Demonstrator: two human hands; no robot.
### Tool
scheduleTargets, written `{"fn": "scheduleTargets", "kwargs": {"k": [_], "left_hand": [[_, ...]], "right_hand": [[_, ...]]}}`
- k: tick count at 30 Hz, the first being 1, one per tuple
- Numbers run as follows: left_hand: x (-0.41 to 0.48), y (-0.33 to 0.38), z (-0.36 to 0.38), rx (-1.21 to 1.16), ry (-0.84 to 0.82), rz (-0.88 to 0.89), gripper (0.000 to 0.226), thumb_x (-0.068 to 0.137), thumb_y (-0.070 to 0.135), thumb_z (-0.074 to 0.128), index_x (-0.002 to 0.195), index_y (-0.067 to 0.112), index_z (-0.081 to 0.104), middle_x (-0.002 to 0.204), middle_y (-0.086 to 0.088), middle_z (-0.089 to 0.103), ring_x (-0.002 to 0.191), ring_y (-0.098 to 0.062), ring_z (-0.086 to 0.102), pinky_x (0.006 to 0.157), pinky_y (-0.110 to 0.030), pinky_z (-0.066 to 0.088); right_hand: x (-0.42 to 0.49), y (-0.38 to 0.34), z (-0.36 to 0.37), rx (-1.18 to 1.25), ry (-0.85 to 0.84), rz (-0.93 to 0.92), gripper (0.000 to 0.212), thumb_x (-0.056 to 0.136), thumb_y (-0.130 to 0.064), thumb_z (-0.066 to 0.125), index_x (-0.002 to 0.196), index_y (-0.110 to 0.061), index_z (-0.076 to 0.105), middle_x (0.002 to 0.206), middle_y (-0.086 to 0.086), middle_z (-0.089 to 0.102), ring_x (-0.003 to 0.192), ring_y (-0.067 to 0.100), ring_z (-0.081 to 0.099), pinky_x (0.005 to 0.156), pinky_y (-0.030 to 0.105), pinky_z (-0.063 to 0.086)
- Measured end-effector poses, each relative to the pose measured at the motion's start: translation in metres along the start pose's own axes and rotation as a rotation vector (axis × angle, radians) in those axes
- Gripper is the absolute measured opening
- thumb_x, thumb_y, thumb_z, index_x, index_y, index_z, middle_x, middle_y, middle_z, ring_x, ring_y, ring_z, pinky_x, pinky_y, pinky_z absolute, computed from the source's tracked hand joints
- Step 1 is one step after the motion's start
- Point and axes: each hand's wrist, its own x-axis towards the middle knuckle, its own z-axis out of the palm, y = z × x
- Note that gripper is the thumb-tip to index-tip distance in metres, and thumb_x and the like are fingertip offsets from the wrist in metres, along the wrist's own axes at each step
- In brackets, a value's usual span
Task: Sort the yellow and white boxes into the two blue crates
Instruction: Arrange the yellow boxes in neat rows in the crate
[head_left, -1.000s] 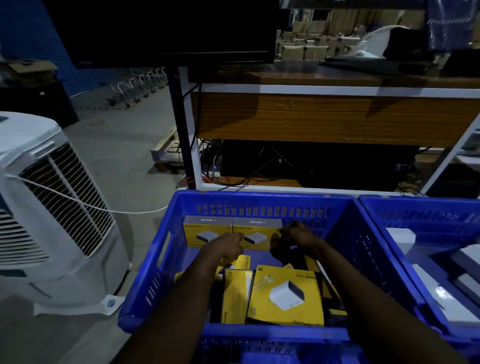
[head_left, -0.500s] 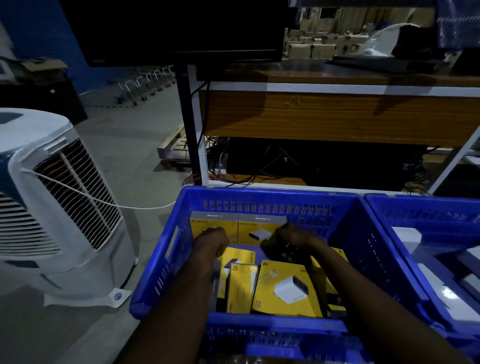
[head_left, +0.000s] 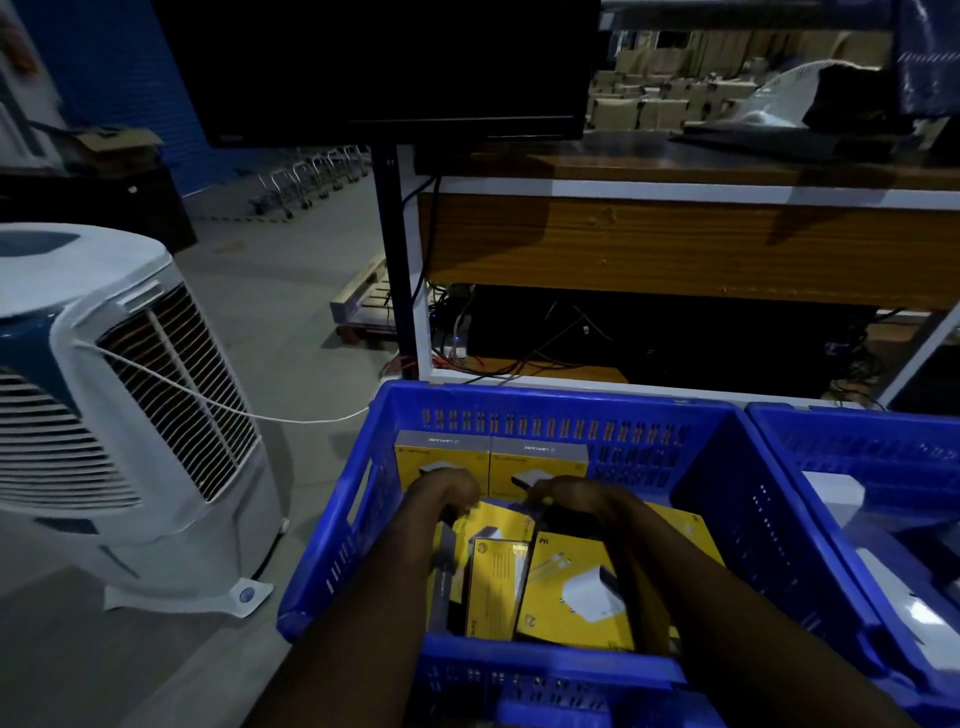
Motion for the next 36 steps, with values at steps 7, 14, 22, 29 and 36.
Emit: {"fn": "scheduleTargets", "kwargs": {"k": [7,14,22,29,36], "left_hand": [[-0.002,0.007,-0.009,-0.237,-0.026,0.135,0.016,0.095,0.027,0.053,0.094,0.010,0.055,0.090,-0.009,0.057,0.081,-0.024,0.056,0.074,-0.035,0.046],[-0.003,0.011,-0.012,-0.256,0.098,0.298,0.010,0.085,0.023,0.064,0.083,0.013,0.064,0.078,-0.010,0.059,0.071,-0.022,0.058,0.064,-0.033,0.046],[-0.003,0.013,-0.011,-0.236,0.158,0.396,0.010,0.087,0.020,0.067,0.083,0.012,0.066,0.090,-0.011,0.069,0.079,-0.019,0.063,0.066,-0.033,0.050],[-0.009,0.025,-0.010,-0.407,0.280,0.543,0.030,0.095,0.026,0.056,0.069,0.013,0.051,0.067,-0.012,0.047,0.063,-0.020,0.050,0.061,-0.030,0.038],[-0.019,0.031,-0.014,-0.697,0.278,0.655,0.022,0.097,0.037,0.054,0.114,0.023,0.059,0.104,0.006,0.064,0.097,-0.013,0.062,0.075,-0.021,0.046]], "right_hand": [[0.001,-0.001,-0.019,0.042,-0.034,0.024,0.038,0.092,-0.021,0.060,0.116,0.008,0.060,0.084,0.019,0.064,0.059,0.024,0.060,0.047,0.030,0.048],[0.000,-0.016,-0.023,-0.125,-0.010,-0.178,0.018,0.081,-0.013,0.074,0.098,-0.010,0.071,0.112,0.023,0.065,0.092,0.033,0.067,0.066,0.036,0.061],[-0.006,-0.021,-0.020,-0.292,-0.017,-0.207,0.040,0.077,-0.005,0.077,0.114,0.002,0.062,0.112,0.024,0.064,0.101,0.036,0.065,0.076,0.042,0.060],[-0.010,-0.025,-0.037,-0.127,0.183,-0.387,0.025,0.075,-0.009,0.077,0.100,-0.005,0.071,0.075,-0.001,0.066,0.071,0.012,0.060,0.059,0.020,0.047],[-0.016,-0.023,-0.055,0.388,0.423,-0.562,0.010,0.083,-0.019,0.074,0.092,-0.017,0.074,0.092,0.012,0.072,0.085,0.028,0.067,0.072,0.041,0.054]]}}
